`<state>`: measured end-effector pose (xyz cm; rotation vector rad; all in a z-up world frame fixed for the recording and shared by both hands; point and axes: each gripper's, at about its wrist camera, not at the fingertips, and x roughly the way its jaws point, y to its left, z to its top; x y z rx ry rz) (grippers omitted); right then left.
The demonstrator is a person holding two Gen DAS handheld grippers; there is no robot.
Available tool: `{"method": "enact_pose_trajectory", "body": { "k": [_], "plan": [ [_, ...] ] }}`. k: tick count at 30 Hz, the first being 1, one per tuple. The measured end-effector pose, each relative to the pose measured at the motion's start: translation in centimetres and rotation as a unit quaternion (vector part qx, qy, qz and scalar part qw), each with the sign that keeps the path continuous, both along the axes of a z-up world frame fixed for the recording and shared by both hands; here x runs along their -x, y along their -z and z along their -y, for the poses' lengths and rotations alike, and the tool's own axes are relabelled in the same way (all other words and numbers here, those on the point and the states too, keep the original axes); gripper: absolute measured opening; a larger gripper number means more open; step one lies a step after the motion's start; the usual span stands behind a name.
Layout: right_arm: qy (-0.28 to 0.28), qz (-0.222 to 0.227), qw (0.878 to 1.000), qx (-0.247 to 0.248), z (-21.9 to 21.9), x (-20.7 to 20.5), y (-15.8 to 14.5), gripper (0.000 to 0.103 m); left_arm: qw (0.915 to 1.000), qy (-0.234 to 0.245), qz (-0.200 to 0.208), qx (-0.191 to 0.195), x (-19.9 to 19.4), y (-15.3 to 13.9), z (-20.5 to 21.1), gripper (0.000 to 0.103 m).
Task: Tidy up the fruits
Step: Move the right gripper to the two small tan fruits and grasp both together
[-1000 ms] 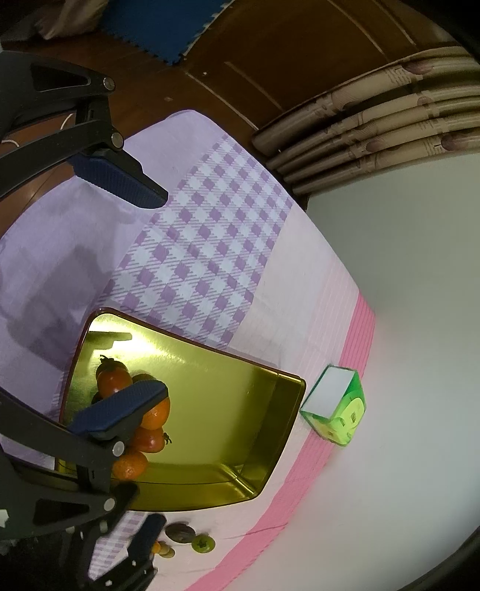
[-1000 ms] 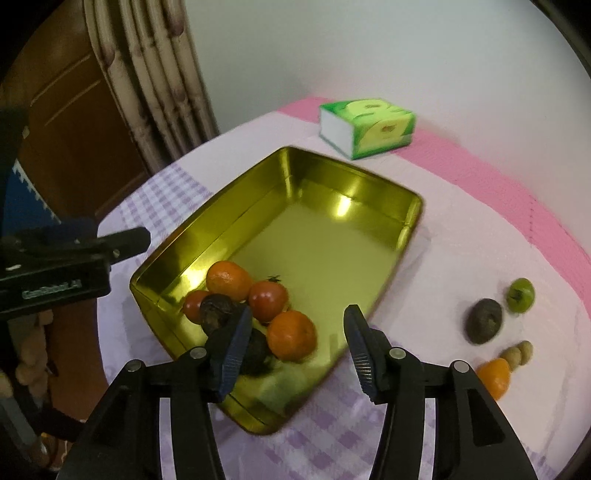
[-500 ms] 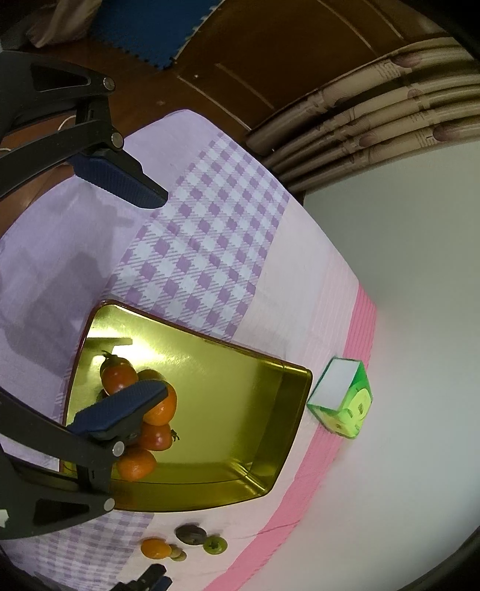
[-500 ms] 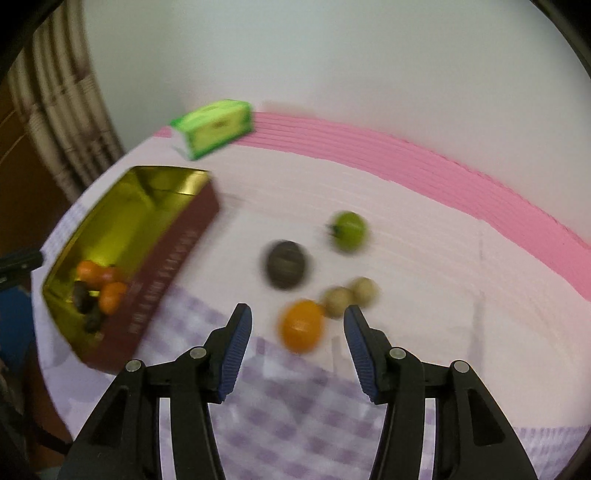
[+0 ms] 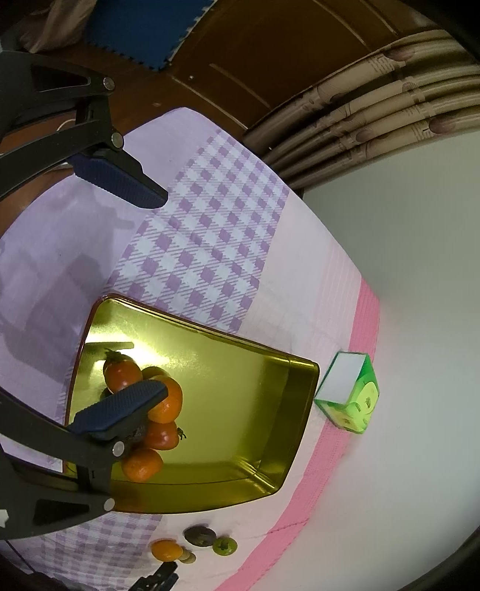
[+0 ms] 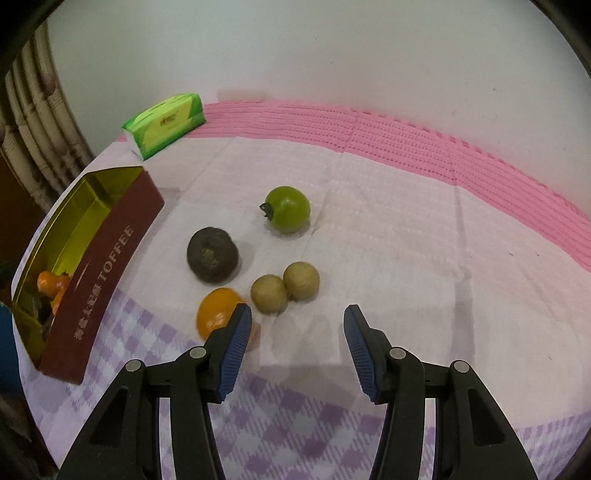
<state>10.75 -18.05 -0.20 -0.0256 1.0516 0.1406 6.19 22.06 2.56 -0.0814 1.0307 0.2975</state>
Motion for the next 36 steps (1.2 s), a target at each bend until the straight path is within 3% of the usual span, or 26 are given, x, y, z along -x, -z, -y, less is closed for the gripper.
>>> {"method": "enact_pose_trajectory", "body": {
  "k": [10, 18, 23, 30, 36],
  "plan": [
    [-0.011, 0.002, 1.0, 0.0, -0.4, -1.4, 1.8, 0.057, 0.9999, 0.008, -0.011, -0.006, -0.3, 0.8, 0.1, 0.092],
    [-0.037, 0.035, 0.998, 0.025, -1.0, -1.9, 2.2, 0.057, 0.9997, 0.015, -0.016, -0.014, -0.6, 1.3, 0.6, 0.092],
    [-0.035, 0.05, 0.998, 0.024, -0.8, -1.4, 2.3, 0.05, 0.9995, 0.021, -0.011, -0.019, -0.6, 1.3, 1.3, 0.092],
    [-0.016, 0.056, 0.998, 0.023, 1.4, -0.8, 2.4, 0.049, 0.9984, 0.054, -0.002, -0.015, -0.5, 0.5, 4.2, 0.092],
    [0.014, 0.058, 0.998, 0.032, 4.5, -0.3, 2.4, 0.049, 0.9944, 0.103, 0.004, 0.022, -1.6, -0.5, 8.9, 0.092]
  ]
}}
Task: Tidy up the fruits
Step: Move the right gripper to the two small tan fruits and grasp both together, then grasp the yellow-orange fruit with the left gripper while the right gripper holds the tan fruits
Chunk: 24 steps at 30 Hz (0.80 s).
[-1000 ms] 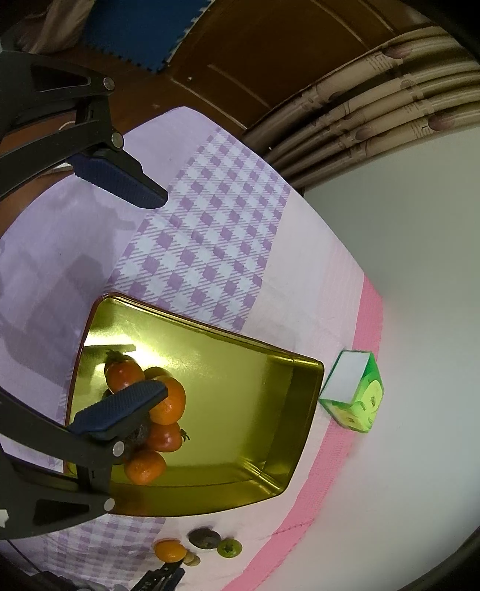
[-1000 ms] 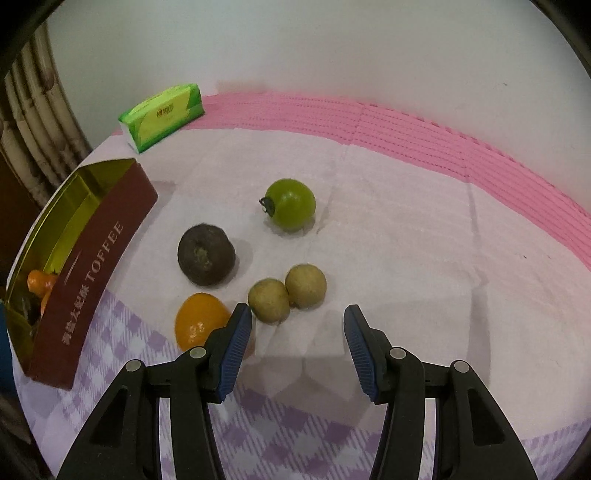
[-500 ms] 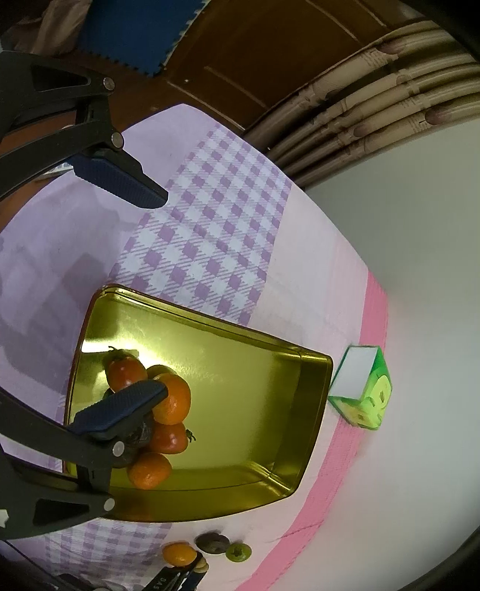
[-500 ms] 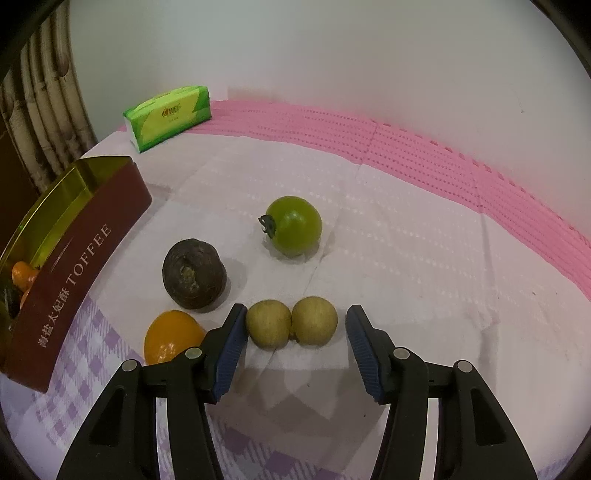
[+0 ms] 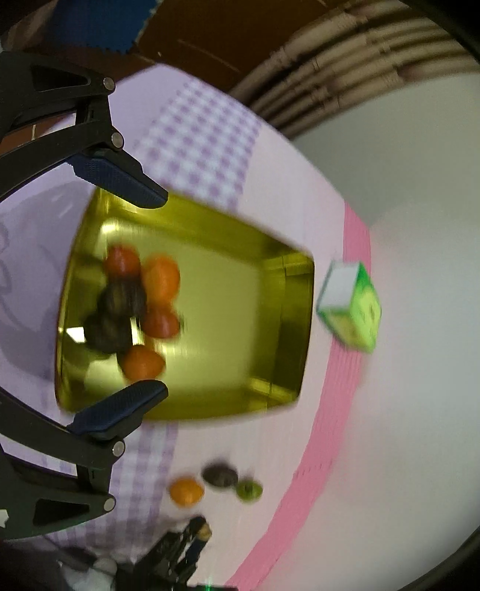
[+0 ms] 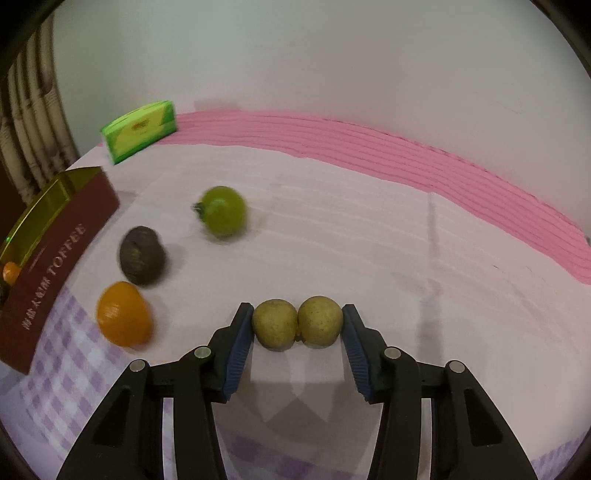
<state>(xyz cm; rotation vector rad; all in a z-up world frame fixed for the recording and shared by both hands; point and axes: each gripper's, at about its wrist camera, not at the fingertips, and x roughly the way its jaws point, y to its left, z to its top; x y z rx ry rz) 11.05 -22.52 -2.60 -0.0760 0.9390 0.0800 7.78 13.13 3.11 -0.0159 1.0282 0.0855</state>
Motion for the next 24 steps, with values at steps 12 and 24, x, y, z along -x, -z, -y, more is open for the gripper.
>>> {"method": "enact_pose_trajectory", "body": {
  "k": [12, 24],
  "plan": [
    [0.041, 0.003, 0.999, -0.003, 4.9, 0.9, 0.0, 0.049, 0.9955, 0.071, -0.045, 0.043, -4.3, 2.6, 11.2, 0.092],
    [0.043, 0.004, 0.999, -0.003, 4.8, 1.1, 0.1, 0.049, 0.9919, 0.116, -0.042, 0.03, -5.8, 3.7, 16.7, 0.075]
  ]
}}
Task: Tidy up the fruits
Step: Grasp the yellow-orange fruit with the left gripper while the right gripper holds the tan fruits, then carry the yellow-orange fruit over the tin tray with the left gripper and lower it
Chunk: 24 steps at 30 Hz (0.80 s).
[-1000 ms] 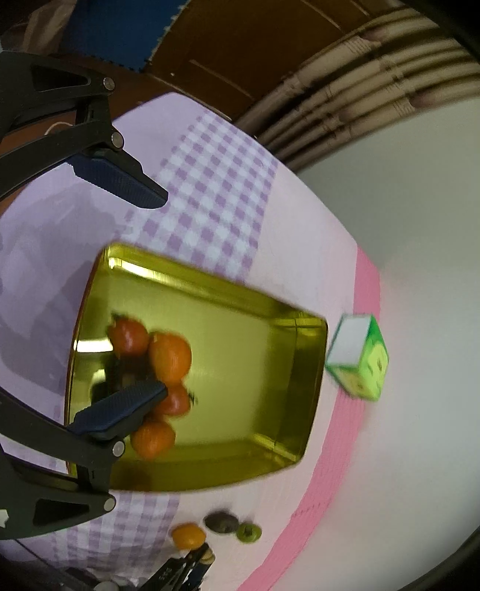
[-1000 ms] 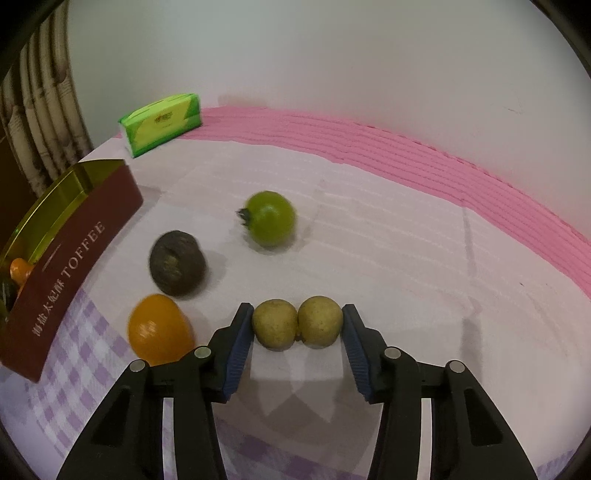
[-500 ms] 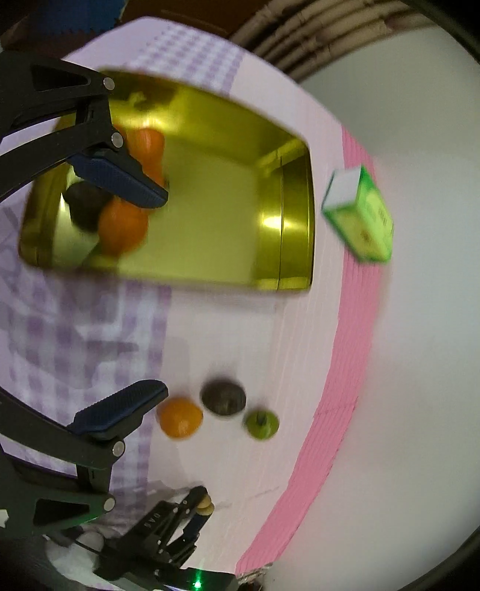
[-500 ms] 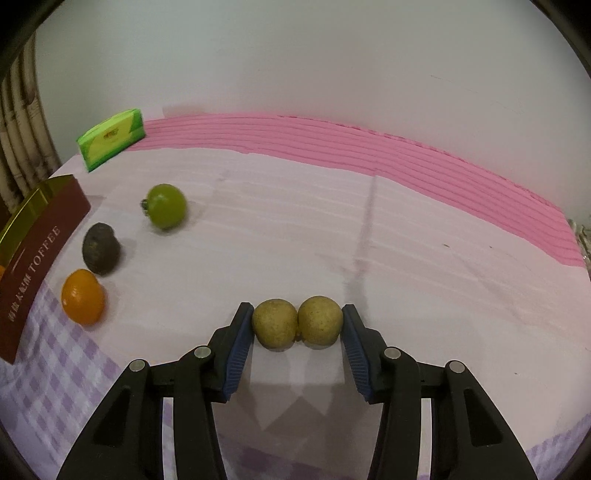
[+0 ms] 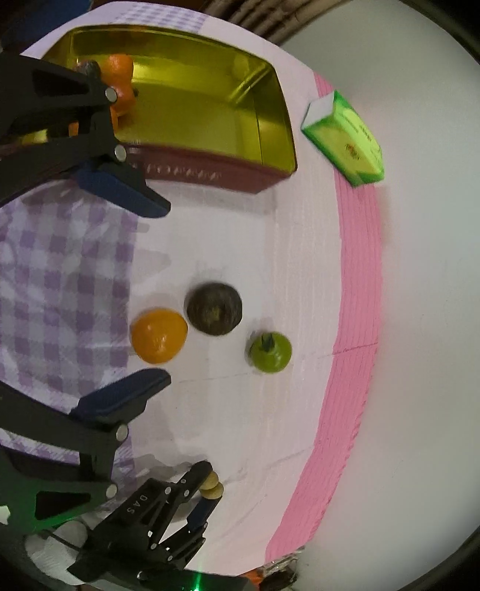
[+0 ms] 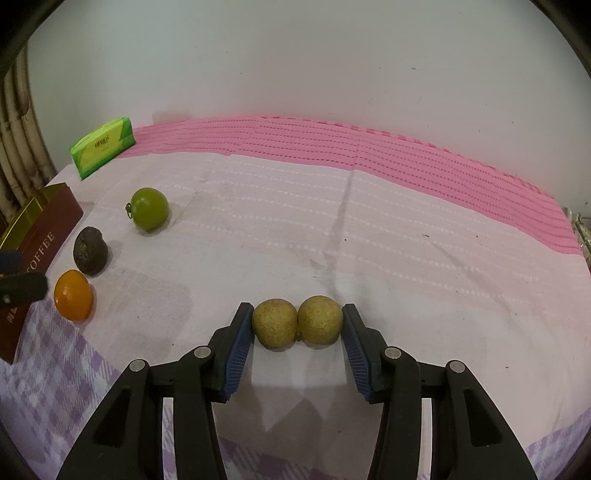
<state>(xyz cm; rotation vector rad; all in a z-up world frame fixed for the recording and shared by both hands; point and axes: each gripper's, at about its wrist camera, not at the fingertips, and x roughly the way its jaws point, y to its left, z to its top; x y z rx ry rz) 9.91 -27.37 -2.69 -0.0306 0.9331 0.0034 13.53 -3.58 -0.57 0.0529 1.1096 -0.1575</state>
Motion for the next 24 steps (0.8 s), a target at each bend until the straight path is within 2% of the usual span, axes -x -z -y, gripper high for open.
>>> {"method": "enact_pose_trajectory", "body": {
  "k": [4, 10, 13, 24],
  "plan": [
    [0.0, 0.0, 1.0, 0.0, 0.0, 0.0, 0.0, 0.05, 0.9996, 0.002, -0.025, 0.013, -0.7, 1.4, 0.8, 0.064],
    [0.0, 0.0, 1.0, -0.001, 0.0, 0.1, 0.0, 0.05, 0.9992, 0.007, -0.036, 0.012, -1.4, 2.6, 1.7, 0.048],
    [0.0, 0.0, 1.0, -0.001, 0.1, 0.1, 0.0, 0.05, 0.9989, 0.015, -0.043, 0.014, -1.4, 3.1, 2.0, 0.034],
    [0.0, 0.0, 1.0, -0.001, 0.1, 0.1, 0.0, 0.05, 0.9988, 0.024, -0.04, 0.011, -0.6, 3.1, 1.6, 0.033]
  ]
}}
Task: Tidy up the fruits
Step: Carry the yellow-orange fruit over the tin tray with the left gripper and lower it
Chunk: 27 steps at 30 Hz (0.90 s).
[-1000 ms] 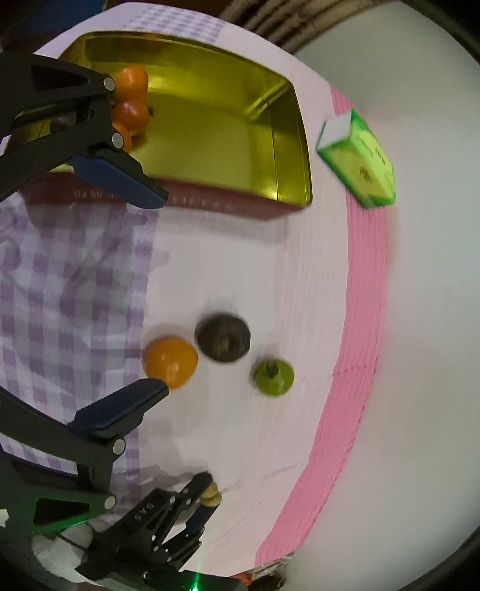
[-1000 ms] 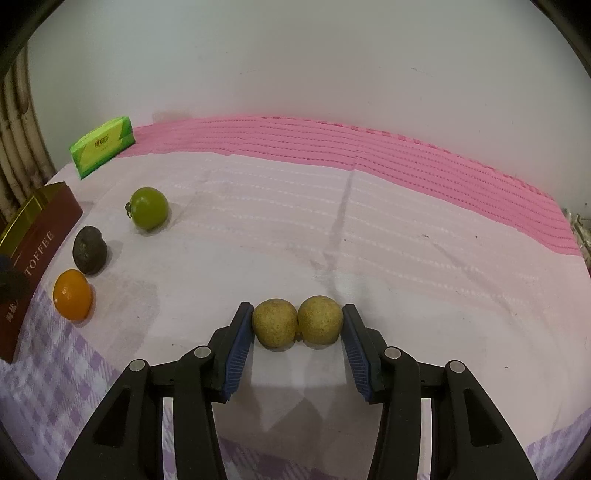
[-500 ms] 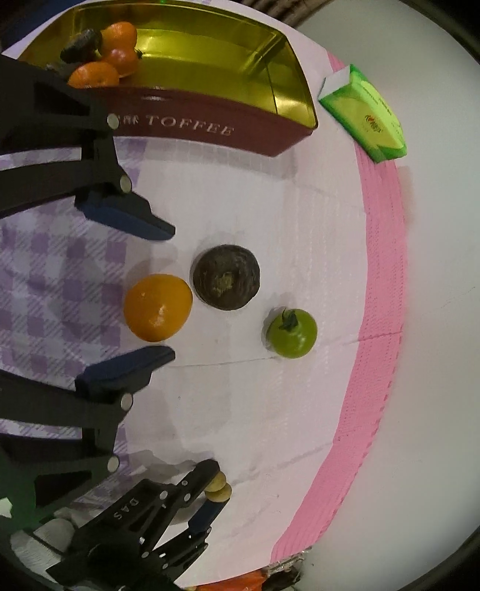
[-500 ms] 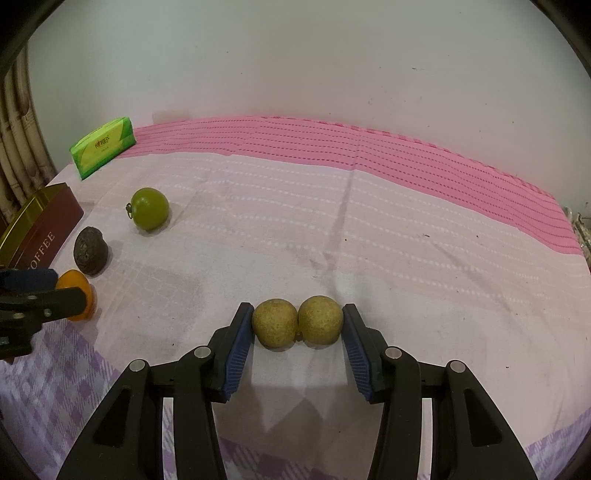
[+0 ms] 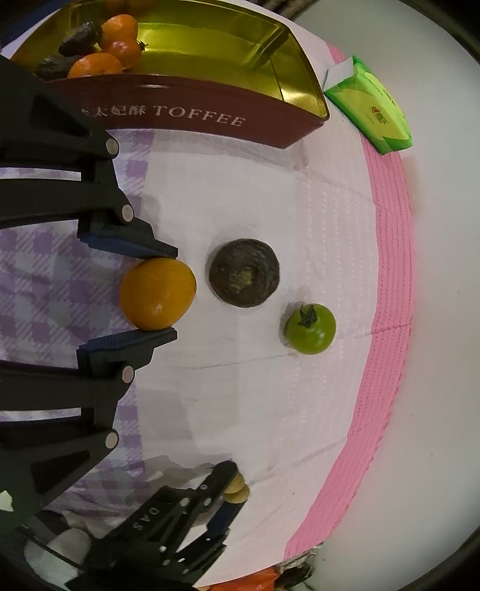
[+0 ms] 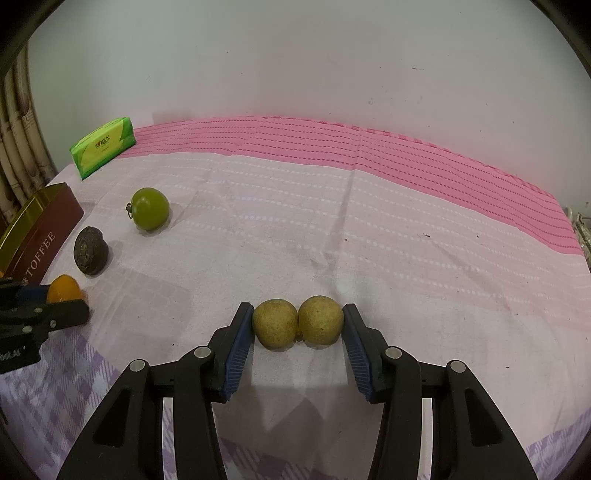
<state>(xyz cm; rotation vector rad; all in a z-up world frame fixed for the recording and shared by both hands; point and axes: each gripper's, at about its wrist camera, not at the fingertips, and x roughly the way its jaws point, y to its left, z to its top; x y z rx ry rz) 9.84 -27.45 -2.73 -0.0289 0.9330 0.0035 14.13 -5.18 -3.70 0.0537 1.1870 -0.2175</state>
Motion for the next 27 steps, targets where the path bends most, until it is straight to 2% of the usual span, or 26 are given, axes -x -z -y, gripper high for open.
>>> {"method": "enact_pose_trajectory", "body": {
  "k": [11, 27],
  "plan": [
    [0.0, 0.0, 1.0, 0.0, 0.0, 0.0, 0.0, 0.05, 0.9999, -0.002, 0.013, -0.001, 1.3, -1.4, -1.5, 0.033],
    [0.0, 0.0, 1.0, 0.0, -0.1, 0.0, 0.0, 0.05, 0.9971, -0.053, 0.051, -0.016, 1.8, -4.8, -7.6, 0.033]
  ]
}}
